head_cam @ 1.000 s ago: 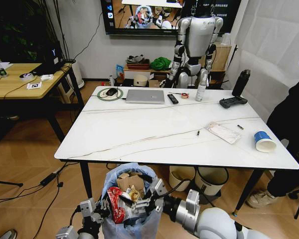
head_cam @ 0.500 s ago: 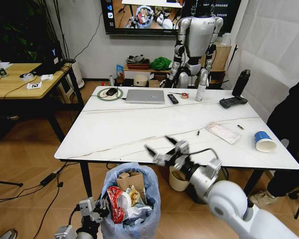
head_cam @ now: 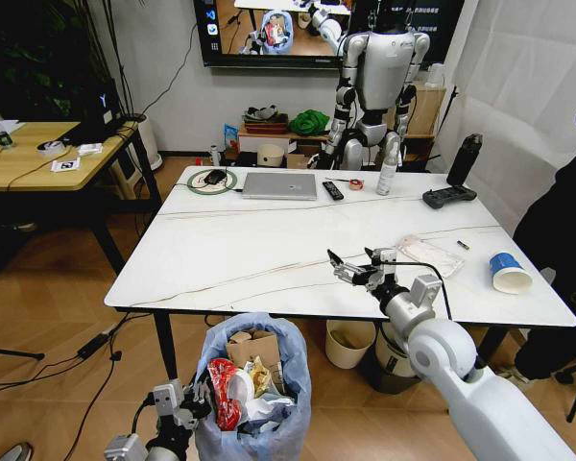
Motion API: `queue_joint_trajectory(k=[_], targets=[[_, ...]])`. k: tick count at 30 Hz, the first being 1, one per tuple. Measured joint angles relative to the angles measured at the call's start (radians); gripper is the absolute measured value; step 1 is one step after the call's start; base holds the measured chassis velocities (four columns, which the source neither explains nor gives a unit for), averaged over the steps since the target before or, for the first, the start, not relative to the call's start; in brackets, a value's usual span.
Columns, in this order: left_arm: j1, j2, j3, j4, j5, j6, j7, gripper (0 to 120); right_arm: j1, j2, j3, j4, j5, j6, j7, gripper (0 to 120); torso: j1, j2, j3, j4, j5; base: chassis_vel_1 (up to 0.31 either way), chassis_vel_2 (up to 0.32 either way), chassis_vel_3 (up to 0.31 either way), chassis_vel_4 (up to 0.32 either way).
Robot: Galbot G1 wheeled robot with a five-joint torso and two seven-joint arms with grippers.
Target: Pick up the trash bin and place the trash from the table into it.
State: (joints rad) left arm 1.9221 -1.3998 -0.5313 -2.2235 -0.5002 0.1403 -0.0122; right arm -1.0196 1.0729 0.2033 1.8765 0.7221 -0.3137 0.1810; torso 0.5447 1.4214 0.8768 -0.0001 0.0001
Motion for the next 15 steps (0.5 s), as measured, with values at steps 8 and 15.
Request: queue_joint_trajectory(k=[8,15], targets=[[0.001,-0.01,-0.012,-0.003,0.0,-0.002,0.001,1,0.115,0.031,-0.023,-0.185,-0.035,-0.007,0.017,100,0.0,0.0,0.0,0.0,0.0001,0.0,0.0,0.0,0.0],[0.002,-0.02,-0.017,-0.004,0.002,-0.002,0.002,1,0.219,0.044,-0.033,-0.321,-0.043,-0.016,0.024,100,0.0,0.0,0.0,0.0,-0.0002,0.0,0.0,0.0,0.0]])
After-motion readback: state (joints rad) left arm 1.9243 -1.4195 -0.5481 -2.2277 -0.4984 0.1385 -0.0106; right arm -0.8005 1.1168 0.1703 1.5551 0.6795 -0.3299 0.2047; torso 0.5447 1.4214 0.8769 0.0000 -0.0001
